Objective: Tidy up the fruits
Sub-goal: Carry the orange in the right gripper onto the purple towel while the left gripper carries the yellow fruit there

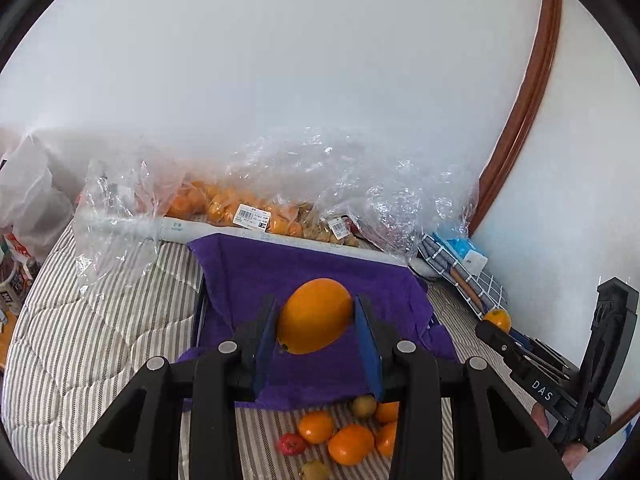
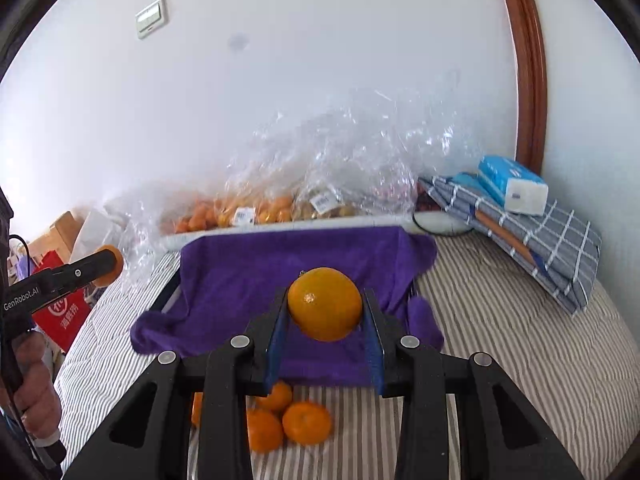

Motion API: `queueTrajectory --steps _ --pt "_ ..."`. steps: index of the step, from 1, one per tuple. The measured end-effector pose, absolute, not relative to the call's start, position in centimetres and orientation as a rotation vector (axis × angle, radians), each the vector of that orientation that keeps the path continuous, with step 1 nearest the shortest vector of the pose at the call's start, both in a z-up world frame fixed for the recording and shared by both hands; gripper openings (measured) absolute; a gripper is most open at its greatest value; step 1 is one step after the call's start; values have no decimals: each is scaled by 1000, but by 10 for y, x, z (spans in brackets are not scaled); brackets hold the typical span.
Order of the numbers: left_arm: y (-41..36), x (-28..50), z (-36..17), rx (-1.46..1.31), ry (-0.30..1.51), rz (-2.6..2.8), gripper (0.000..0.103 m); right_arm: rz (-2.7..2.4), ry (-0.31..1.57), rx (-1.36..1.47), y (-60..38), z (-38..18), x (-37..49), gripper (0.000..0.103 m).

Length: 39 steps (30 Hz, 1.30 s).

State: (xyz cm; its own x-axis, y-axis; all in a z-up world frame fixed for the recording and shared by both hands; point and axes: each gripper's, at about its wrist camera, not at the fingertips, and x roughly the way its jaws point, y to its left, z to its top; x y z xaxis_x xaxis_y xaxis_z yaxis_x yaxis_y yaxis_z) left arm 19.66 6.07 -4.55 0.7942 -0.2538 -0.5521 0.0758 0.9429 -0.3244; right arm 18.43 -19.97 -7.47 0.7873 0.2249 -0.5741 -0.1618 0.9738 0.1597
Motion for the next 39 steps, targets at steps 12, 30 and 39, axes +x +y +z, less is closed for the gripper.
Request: queueTrajectory --steps 12,30,39 --pt "77 241 -90 -325 682 -100 36 256 604 83 -172 -87 251 35" --pt "81 252 -115 -346 721 -58 36 206 727 112 -197 -131 273 35" --pt "76 256 -122 -318 745 -54 36 227 761 93 -184 -140 273 35"
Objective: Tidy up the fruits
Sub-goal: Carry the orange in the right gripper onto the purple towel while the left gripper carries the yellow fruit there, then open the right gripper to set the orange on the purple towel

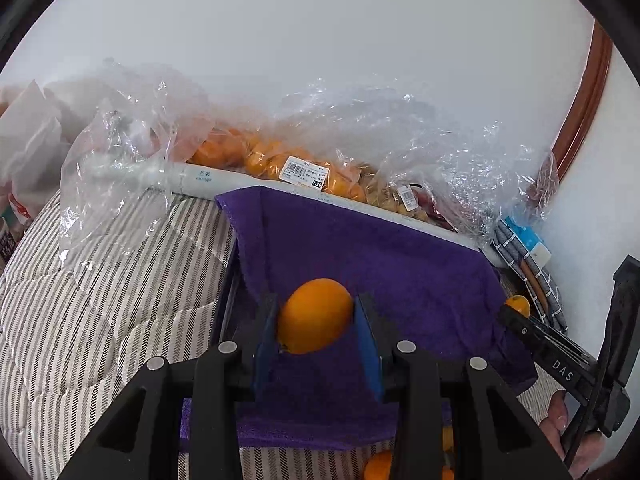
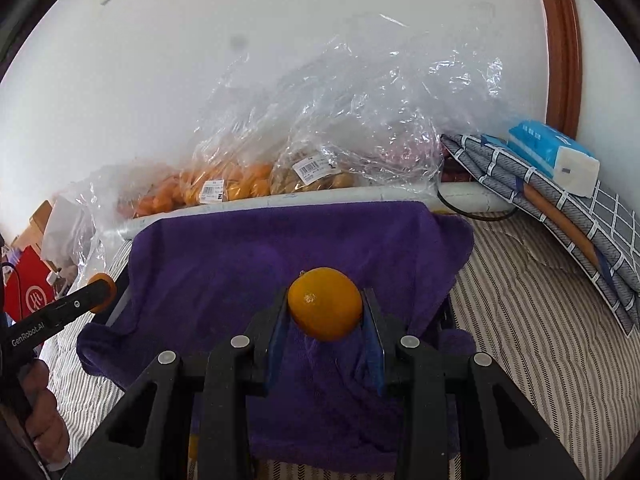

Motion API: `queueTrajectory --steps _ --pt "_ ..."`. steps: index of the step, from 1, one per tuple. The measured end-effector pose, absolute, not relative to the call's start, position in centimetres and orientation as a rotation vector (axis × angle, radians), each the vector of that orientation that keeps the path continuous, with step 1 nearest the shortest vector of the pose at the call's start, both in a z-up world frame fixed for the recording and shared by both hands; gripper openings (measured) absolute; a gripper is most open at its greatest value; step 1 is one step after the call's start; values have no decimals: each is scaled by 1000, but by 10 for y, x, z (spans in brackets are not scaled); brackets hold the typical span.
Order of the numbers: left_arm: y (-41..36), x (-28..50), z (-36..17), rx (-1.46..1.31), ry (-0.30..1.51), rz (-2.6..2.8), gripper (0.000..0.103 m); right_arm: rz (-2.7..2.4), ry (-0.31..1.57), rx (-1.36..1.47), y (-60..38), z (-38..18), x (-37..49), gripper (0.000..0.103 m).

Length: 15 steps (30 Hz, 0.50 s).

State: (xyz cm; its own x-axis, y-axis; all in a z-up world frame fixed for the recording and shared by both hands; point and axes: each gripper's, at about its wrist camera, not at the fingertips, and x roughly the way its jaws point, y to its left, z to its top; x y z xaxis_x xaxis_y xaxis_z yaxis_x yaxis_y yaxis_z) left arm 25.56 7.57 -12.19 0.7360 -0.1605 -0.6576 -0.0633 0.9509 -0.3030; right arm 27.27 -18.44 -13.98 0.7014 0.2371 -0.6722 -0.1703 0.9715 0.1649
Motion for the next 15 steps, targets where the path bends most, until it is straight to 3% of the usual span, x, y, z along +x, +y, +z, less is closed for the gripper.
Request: queueTrajectory --steps 15 --pt "79 265 -136 -341 818 -26 36 196 875 54 -177 -166 281 35"
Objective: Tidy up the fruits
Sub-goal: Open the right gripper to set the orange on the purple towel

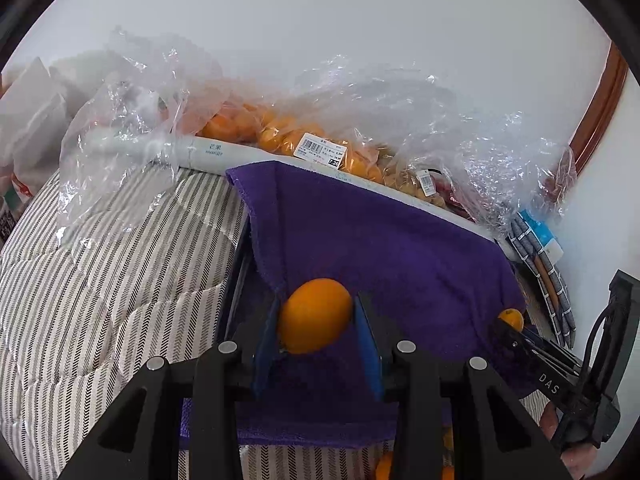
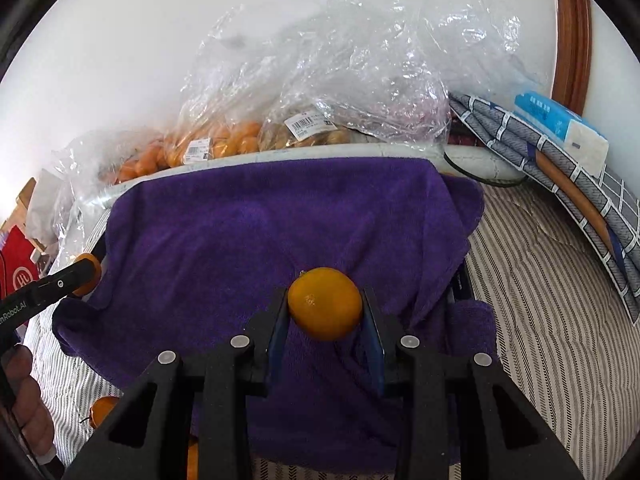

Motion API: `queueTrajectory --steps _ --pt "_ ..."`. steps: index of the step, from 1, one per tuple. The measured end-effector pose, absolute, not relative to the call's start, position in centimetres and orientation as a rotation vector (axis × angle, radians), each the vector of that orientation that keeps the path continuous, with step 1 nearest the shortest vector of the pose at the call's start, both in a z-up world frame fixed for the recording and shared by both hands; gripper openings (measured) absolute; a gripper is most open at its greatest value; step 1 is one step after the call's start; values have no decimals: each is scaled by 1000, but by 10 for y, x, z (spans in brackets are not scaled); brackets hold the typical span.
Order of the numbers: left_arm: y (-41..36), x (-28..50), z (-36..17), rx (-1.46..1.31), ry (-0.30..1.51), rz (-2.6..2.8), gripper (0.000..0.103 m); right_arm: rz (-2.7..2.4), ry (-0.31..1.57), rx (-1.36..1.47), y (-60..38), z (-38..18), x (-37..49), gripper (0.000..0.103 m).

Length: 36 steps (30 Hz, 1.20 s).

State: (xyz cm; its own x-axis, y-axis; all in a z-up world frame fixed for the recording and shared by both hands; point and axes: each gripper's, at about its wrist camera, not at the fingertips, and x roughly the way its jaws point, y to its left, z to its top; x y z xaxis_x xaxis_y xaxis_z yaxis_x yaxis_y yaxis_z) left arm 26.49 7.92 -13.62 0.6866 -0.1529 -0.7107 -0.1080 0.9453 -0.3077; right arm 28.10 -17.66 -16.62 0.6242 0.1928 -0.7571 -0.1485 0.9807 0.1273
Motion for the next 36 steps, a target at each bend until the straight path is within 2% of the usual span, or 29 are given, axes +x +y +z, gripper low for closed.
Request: queueTrajectory --steps 14,17,19,25,33,36 --pt "80 268 -139 -339 828 -30 36 177 908 36 -178 -171 285 35" --pt "78 268 -140 -330 828 -33 36 188 890 31 -178 -166 283 42" --pt "77 268 -140 -325 831 -33 36 190 867 29 -178 -161 281 53" --pt "76 269 -142 -320 837 -43 36 187 785 66 -186 -145 275 67" --pt "71 270 -144 -300 847 -57 36 146 778 115 -196 -140 277 68" --pt "70 271 -145 -299 855 -69 36 139 784 115 -197 -140 277 71"
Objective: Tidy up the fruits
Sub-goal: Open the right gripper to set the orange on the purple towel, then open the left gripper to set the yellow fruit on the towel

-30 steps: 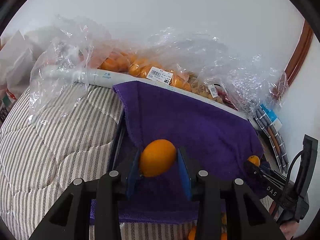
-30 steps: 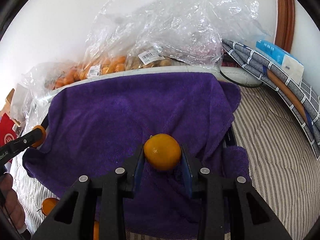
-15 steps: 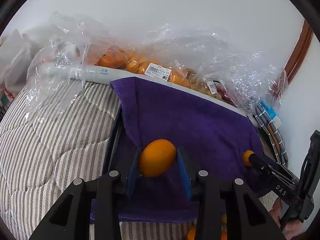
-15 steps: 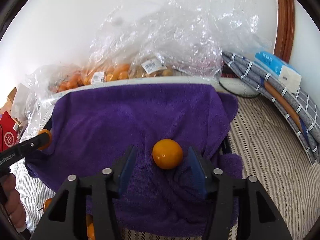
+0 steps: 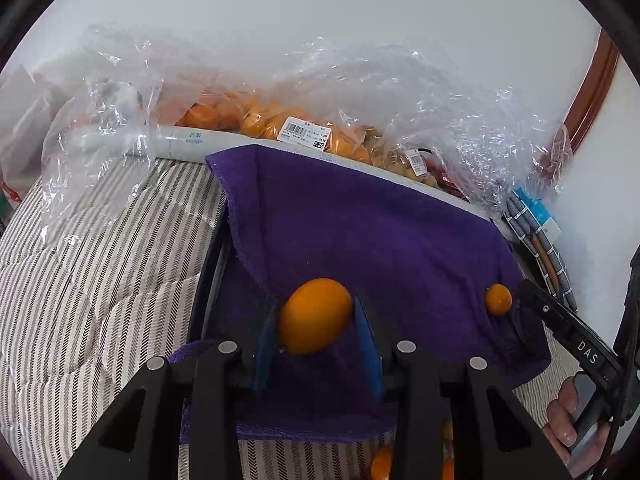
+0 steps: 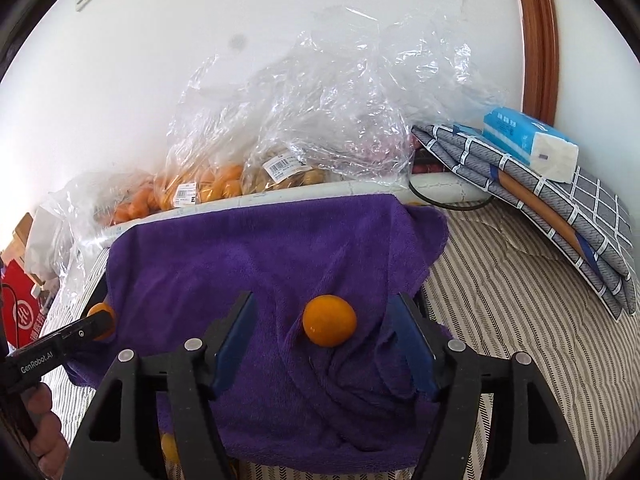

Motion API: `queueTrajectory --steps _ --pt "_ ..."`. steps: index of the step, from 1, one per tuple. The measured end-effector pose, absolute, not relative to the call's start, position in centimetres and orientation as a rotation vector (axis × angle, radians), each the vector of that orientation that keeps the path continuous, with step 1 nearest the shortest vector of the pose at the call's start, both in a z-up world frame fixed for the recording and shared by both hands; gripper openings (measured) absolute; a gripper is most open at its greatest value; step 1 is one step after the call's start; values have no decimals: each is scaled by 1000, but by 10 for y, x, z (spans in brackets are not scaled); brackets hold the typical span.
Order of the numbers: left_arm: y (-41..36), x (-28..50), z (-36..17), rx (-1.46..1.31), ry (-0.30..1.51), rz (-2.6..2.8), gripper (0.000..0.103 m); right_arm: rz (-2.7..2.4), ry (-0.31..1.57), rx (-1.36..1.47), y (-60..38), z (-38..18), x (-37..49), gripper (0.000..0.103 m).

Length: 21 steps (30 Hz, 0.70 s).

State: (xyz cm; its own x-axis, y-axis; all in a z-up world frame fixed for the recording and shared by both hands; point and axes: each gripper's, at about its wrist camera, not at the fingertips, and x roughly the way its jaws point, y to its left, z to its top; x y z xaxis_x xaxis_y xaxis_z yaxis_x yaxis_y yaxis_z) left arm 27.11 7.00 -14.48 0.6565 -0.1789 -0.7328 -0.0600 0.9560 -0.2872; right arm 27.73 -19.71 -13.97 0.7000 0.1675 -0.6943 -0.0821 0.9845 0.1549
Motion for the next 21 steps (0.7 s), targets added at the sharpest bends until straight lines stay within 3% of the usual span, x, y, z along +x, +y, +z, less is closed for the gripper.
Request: queueTrajectory --steps 12,21 --pt "66 274 -151 -260 873 -60 36 83 762 8 -186 -138 275 88" --pt "66 274 -152 -249 877 -60 36 70 754 25 -188 -141 276 88"
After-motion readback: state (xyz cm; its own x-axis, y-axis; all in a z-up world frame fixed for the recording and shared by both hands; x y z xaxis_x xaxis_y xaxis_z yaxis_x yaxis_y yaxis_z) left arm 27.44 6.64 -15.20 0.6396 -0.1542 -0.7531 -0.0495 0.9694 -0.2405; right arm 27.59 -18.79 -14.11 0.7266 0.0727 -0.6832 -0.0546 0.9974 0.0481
